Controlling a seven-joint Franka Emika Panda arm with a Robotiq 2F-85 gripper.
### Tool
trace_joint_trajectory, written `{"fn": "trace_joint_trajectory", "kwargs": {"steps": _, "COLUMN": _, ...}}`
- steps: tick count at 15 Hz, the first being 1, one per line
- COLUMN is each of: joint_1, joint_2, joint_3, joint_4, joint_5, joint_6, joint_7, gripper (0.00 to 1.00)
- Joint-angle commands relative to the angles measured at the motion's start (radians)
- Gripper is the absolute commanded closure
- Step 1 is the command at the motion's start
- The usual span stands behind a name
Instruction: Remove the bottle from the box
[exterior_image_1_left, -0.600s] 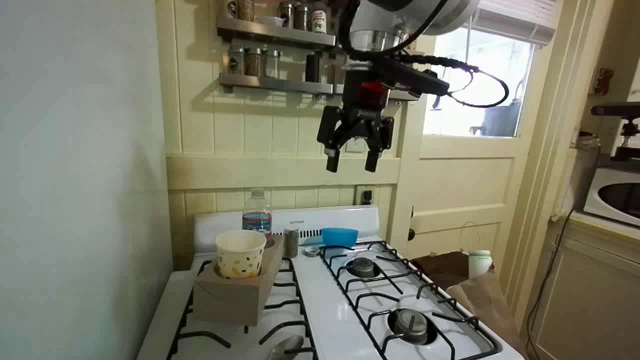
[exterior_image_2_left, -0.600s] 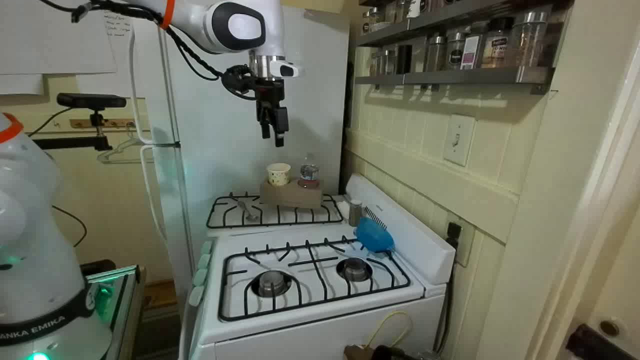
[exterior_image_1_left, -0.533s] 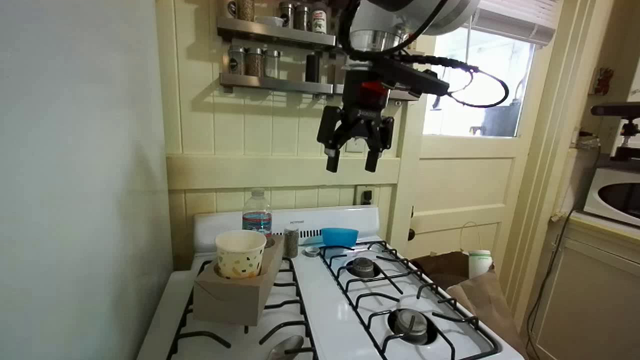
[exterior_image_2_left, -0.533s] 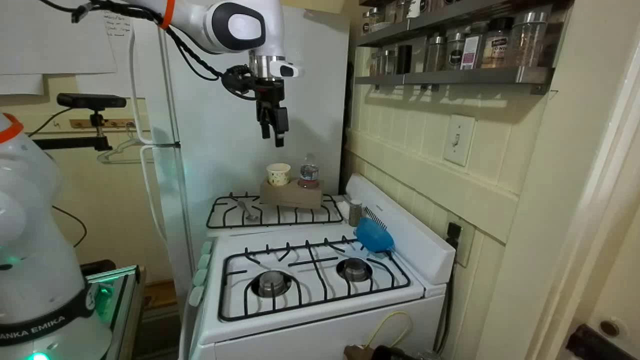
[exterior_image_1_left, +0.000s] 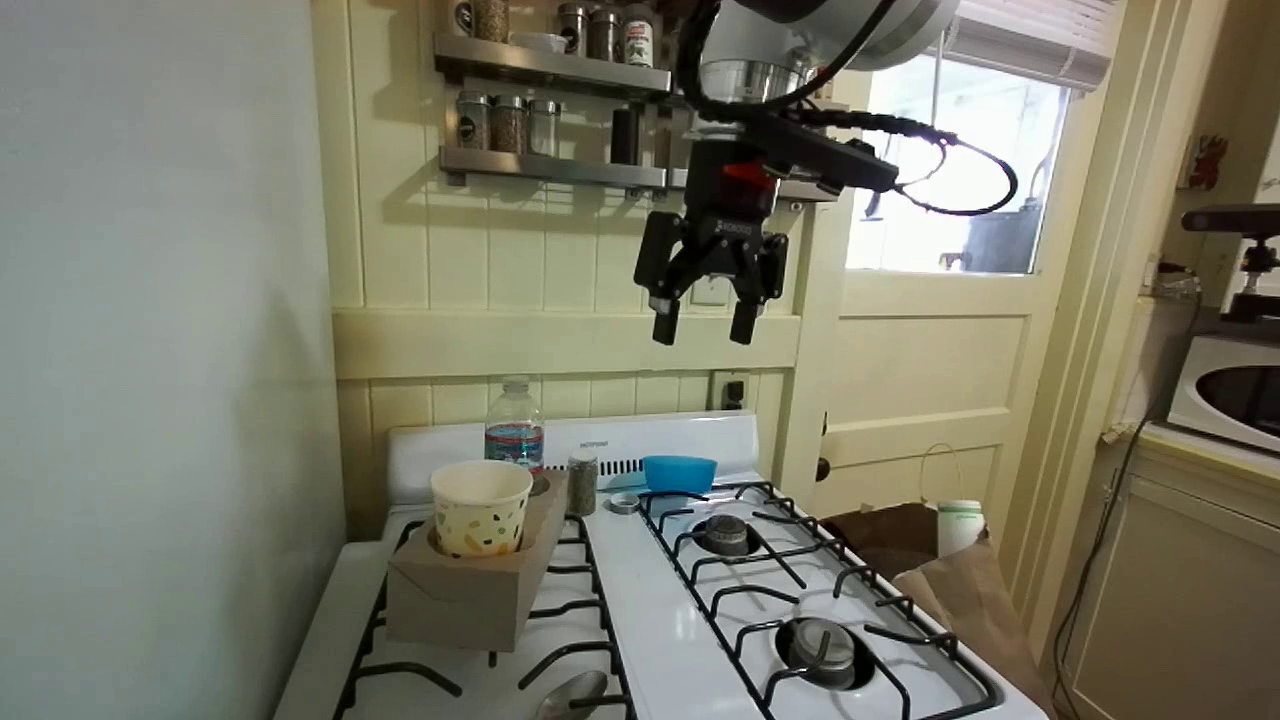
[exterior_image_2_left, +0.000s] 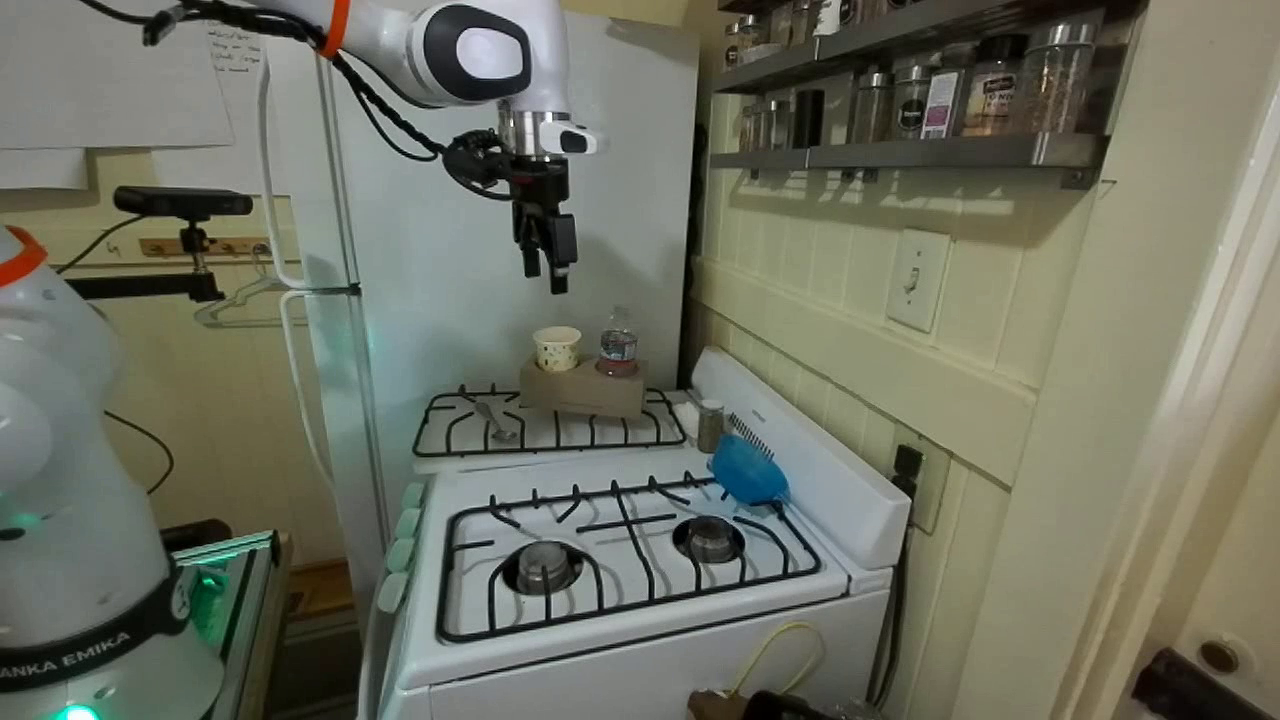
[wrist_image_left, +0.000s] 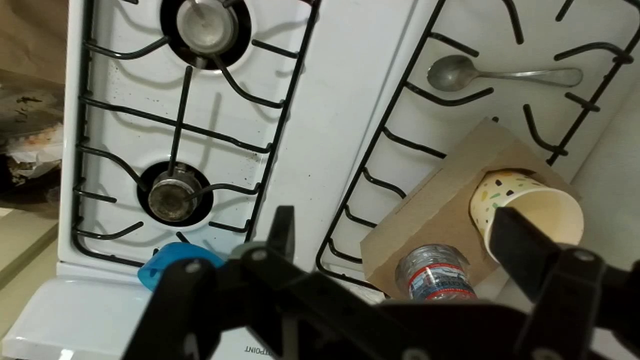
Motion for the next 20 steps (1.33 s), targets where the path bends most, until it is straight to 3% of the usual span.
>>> {"fn": "trace_joint_trajectory", "kwargs": {"steps": 1, "joint_1": 0.002, "joint_2": 0.001, "joint_3": -0.002, "joint_4": 0.003, "joint_5": -0.001, "joint_6": -0.003, "joint_7": 0.001, "gripper": 0.0}}
{"fn": "trace_joint_trajectory", "kwargs": {"steps": 3, "joint_1": 0.003, "joint_2": 0.01, "joint_3": 0.0, "joint_4": 0.006, "joint_5": -0.001, "joint_6": 0.024, "joint_7": 0.001, "gripper": 0.0}}
{"fn": "trace_joint_trajectory", "kwargs": {"steps": 6, "joint_1": -0.006, "joint_2": 0.071, "joint_3": 0.017, "joint_4": 0.039, "joint_5": -0.042, "joint_6": 0.155, "joint_7": 0.031, "gripper": 0.0}}
{"fn": "trace_joint_trajectory", "kwargs": {"steps": 12, "joint_1": 0.02, "joint_2": 0.296, "joint_3": 0.039, "joint_4": 0.195, "joint_5": -0.119, "joint_6": 0.294, "joint_7": 0.0, "gripper": 0.0}}
{"fn": "trace_joint_trajectory", "kwargs": {"steps": 20, "joint_1": 0.075, "joint_2": 0.513, "joint_3": 0.046, "joint_4": 0.39, "joint_5": -0.112, "joint_6": 0.277, "joint_7": -0.057, "gripper": 0.0}}
